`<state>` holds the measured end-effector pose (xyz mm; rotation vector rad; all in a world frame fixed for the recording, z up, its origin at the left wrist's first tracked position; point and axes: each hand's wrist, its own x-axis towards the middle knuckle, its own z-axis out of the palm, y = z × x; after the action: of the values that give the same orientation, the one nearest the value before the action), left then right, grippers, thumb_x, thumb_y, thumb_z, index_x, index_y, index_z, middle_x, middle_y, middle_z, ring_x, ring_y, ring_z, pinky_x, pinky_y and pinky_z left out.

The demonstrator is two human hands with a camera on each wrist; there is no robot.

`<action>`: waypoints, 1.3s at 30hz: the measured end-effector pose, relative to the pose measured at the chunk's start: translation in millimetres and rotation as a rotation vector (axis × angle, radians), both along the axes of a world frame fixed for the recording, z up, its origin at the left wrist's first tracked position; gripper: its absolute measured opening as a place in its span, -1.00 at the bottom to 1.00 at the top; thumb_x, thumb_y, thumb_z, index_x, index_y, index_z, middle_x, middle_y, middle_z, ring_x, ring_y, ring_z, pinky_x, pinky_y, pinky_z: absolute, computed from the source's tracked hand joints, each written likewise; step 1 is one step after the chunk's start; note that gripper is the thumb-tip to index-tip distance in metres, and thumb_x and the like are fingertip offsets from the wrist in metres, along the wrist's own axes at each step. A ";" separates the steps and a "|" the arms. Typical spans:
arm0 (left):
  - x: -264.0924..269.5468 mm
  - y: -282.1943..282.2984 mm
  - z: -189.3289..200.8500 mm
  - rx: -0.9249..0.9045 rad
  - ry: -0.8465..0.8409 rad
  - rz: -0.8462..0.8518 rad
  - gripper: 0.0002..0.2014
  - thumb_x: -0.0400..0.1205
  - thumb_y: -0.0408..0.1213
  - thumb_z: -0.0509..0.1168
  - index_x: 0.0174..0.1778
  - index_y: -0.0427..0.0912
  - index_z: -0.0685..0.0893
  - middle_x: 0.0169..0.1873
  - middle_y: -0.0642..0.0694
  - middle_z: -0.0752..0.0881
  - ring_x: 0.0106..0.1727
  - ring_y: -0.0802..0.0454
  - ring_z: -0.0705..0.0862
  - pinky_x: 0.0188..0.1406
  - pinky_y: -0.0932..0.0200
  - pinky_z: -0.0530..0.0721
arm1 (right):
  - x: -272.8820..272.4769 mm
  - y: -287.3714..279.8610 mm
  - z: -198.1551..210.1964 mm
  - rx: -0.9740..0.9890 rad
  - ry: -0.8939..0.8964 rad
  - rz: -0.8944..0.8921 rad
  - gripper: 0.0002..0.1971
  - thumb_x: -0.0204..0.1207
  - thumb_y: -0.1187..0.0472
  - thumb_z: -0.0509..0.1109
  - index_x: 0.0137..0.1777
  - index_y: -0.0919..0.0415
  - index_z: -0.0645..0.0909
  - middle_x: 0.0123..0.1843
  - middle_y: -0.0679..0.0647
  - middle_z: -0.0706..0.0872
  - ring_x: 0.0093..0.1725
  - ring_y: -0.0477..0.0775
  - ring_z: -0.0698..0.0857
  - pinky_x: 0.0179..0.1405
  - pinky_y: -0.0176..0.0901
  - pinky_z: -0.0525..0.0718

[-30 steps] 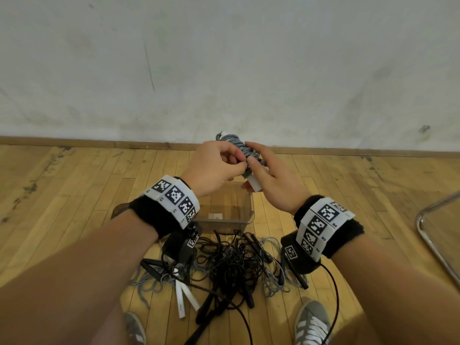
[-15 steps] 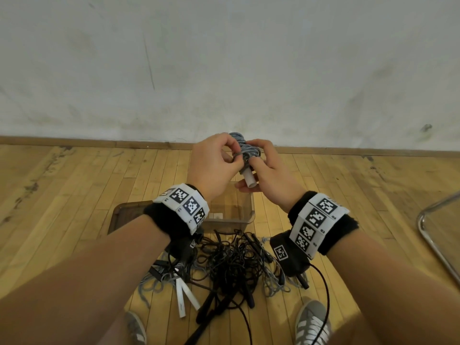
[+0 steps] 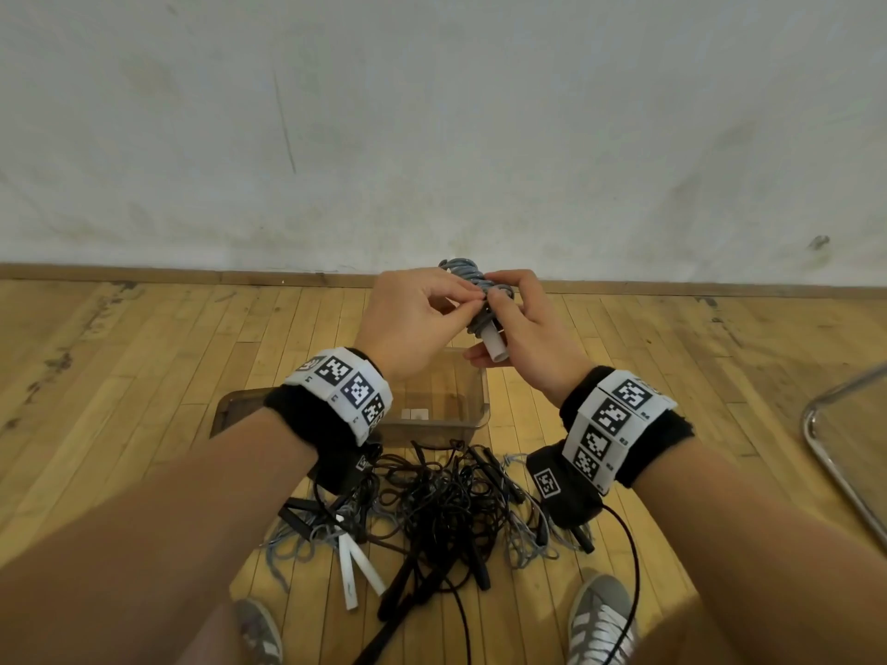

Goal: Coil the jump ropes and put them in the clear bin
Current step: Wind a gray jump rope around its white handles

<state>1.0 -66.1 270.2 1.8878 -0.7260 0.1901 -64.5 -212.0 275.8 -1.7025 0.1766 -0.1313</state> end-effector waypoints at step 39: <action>-3.1 10.0 5.7 -0.356 0.641 -0.016 -0.66 0.72 -0.25 0.43 0.41 -0.17 0.67 0.06 -0.22 0.86 0.02 -0.10 0.88 -0.01 -0.04 0.87 | -11.4 11.9 -5.3 -0.164 -0.133 0.078 -0.44 0.76 0.18 0.33 0.66 -0.04 0.19 0.32 0.11 0.73 0.16 -0.01 0.82 0.05 -0.06 0.83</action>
<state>-2.1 -56.1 275.9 1.4740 -0.2445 -0.2750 -75.9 -200.1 270.6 -1.8544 0.0006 -0.2051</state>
